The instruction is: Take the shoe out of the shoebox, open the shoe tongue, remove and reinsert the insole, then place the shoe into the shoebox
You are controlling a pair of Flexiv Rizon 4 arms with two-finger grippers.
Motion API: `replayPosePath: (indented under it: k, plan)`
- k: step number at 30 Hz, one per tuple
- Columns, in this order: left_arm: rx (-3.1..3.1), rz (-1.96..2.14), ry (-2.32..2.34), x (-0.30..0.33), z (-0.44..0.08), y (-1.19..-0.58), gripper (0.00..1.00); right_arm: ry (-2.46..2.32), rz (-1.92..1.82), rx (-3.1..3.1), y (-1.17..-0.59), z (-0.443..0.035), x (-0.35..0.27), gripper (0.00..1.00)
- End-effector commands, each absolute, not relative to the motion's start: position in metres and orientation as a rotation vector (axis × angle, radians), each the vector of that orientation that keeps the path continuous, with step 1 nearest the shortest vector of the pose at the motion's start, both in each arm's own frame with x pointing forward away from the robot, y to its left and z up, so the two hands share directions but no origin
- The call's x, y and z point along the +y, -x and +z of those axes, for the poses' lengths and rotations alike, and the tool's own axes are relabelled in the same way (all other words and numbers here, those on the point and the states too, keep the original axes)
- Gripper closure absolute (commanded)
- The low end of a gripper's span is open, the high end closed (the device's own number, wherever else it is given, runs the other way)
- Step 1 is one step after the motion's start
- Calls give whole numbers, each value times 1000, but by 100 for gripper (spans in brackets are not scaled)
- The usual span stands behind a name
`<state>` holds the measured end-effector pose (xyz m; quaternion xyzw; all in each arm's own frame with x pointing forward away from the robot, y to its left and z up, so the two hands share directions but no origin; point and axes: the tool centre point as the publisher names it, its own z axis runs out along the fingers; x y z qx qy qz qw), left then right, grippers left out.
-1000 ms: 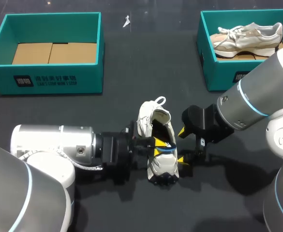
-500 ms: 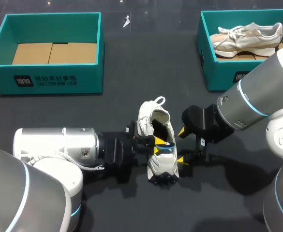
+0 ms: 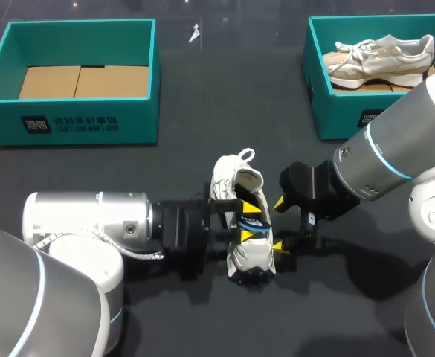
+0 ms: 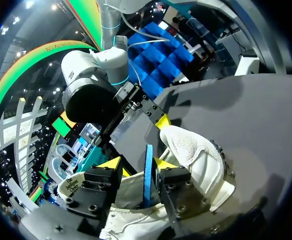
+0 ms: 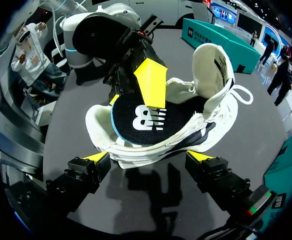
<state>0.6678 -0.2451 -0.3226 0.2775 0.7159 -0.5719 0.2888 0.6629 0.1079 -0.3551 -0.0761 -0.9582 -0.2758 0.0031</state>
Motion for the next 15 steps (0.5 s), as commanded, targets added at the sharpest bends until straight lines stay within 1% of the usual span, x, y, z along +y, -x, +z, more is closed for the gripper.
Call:
replayPosePath:
  k: [1,2,3,4,5,15]
  plan:
    - [1907,-1538,-752,-242,-318,-664,64,240,-865,-3006,-662,-355,108,0]
    - [1906,-1540,-758,-243,-318,-663,71,240,-865,-3006,-662,-355,108,0]
    - [1906,-1540,-768,-244,-318,-662,80,240,-865,-3006,-662,-355,108,0]
    - [1909,-1533,-781,-245,-319,-662,96,240,-865,-3006,-662,-355,108,0]
    - [1909,-1524,-795,-246,-321,-662,100,240,-865,-3006,-662,-355,108,0]
    - [1938,-1407,-831,-244,-347,-676,100,240,-865,-3006,-662,-355,108,0]
